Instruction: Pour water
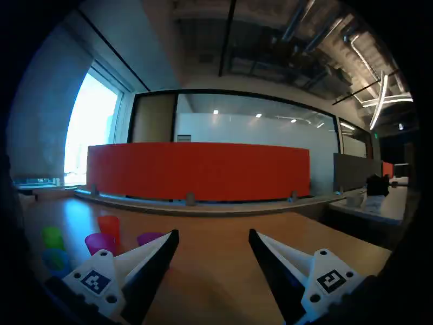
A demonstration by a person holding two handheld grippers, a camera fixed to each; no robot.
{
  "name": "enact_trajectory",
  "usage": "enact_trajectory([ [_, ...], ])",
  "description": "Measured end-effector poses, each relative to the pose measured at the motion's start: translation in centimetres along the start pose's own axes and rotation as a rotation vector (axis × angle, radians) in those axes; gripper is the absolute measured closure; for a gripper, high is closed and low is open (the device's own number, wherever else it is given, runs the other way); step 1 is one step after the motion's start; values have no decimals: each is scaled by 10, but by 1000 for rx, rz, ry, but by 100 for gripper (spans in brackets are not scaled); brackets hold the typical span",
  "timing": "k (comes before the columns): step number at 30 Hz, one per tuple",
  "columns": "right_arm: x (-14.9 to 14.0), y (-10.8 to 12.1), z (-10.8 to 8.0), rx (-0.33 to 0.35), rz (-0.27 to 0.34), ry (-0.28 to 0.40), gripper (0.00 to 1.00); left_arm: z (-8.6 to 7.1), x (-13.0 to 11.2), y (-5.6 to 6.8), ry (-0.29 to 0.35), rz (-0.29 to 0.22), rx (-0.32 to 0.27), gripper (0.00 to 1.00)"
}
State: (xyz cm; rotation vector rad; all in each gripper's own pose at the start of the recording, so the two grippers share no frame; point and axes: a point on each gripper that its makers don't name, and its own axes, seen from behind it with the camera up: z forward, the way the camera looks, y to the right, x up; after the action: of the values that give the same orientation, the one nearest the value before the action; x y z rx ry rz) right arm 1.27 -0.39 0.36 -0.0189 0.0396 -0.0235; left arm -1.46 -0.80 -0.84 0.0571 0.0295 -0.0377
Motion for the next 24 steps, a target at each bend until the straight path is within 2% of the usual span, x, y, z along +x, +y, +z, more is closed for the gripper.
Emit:
enact_trajectory([
  [6, -15, 2, 3, -5, -11, -33, 0, 0, 0, 0, 0, 0, 0, 0],
  [24, -17, 3, -1, 7, 22, -39, 0, 1, -1, 0, 0, 0, 0, 0],
])
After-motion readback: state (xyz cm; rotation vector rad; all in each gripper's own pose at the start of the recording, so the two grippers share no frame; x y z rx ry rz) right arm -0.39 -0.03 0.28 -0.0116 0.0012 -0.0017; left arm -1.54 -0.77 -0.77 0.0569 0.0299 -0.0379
